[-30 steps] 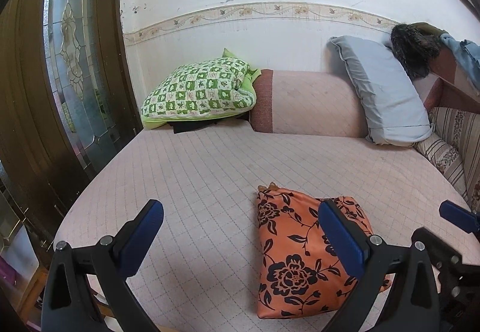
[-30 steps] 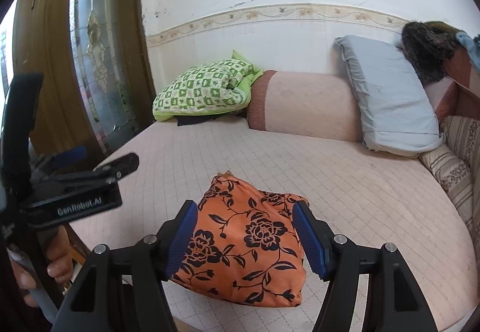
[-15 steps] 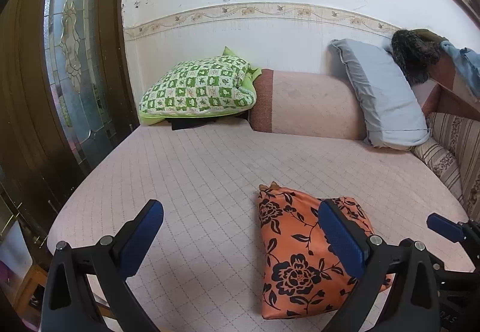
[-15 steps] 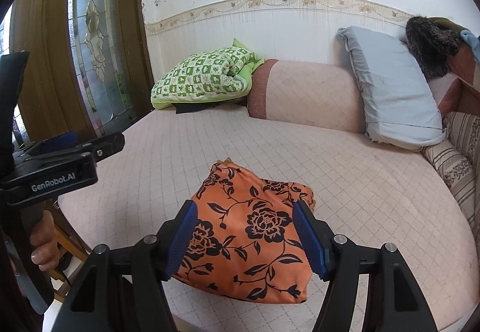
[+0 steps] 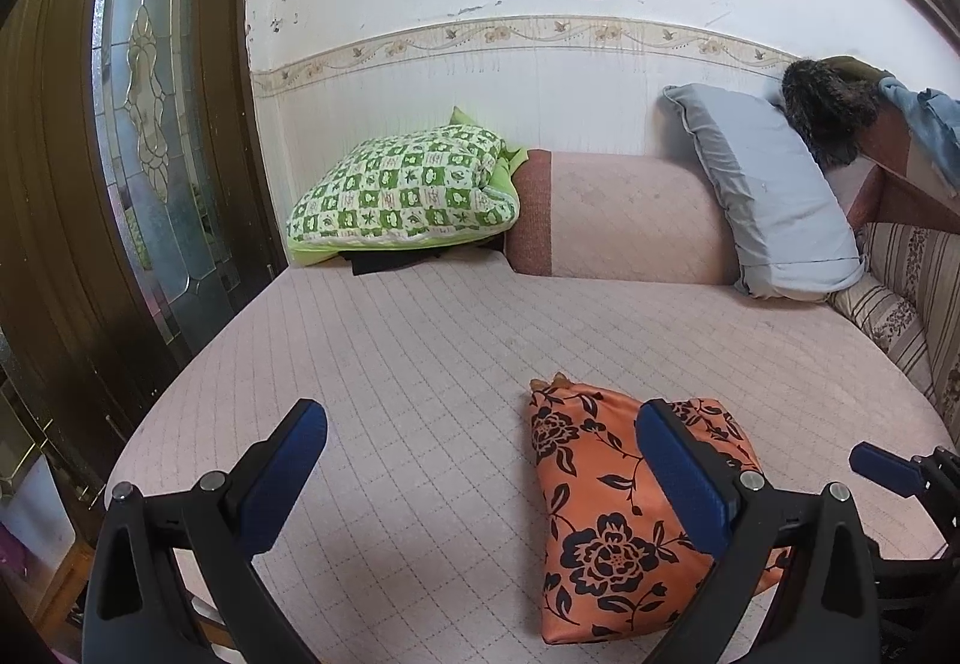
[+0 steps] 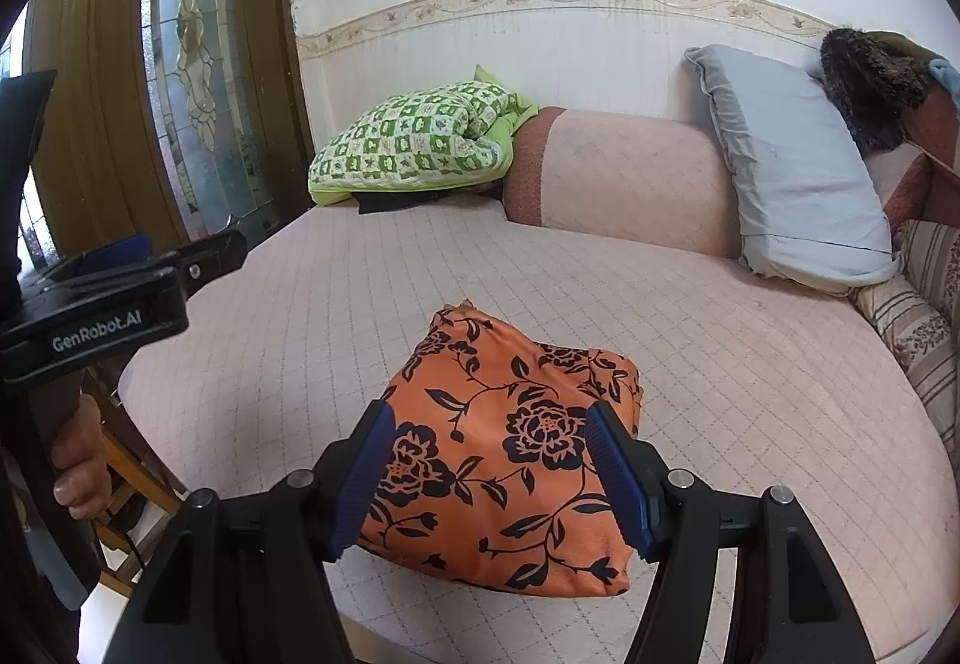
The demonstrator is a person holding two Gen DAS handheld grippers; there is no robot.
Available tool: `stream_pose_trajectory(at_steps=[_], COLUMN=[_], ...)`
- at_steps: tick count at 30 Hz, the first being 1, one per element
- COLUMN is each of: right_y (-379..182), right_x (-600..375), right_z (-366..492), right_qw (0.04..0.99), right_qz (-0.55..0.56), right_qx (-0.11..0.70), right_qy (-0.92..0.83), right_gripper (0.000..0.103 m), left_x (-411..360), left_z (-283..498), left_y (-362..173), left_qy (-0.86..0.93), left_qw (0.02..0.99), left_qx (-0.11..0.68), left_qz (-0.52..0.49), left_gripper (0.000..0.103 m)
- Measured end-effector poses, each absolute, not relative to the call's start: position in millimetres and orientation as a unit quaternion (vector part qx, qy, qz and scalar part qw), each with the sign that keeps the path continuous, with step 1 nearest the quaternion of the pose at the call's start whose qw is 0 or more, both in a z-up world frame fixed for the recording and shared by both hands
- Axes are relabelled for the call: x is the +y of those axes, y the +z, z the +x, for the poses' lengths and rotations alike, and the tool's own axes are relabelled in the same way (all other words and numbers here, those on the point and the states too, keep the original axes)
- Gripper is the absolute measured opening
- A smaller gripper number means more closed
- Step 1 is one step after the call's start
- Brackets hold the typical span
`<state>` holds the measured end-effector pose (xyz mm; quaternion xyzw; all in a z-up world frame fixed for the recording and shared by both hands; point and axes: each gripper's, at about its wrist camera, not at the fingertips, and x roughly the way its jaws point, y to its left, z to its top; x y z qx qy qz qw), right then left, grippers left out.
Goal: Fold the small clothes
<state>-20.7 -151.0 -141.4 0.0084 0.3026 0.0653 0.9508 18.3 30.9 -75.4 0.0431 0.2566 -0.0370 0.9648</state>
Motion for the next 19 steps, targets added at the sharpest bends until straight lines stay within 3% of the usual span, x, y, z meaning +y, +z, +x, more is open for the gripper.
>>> stream_pose_trajectory(at_steps=[19], right_y=[-149.9], right_x=[-142.5], right_z=[-6.3], right_qw=[0.946], right_qz=[0.012], right_qx=[0.316], right_qy=[0.072], right_gripper=[0.069], left_x=[32.5], left_z=[23.9], left_y=[-82.1], left_qy=[-0.062], left_qw=[0.965], left_qx=[0.251], left_qz=[0.038], left_gripper=[0.103])
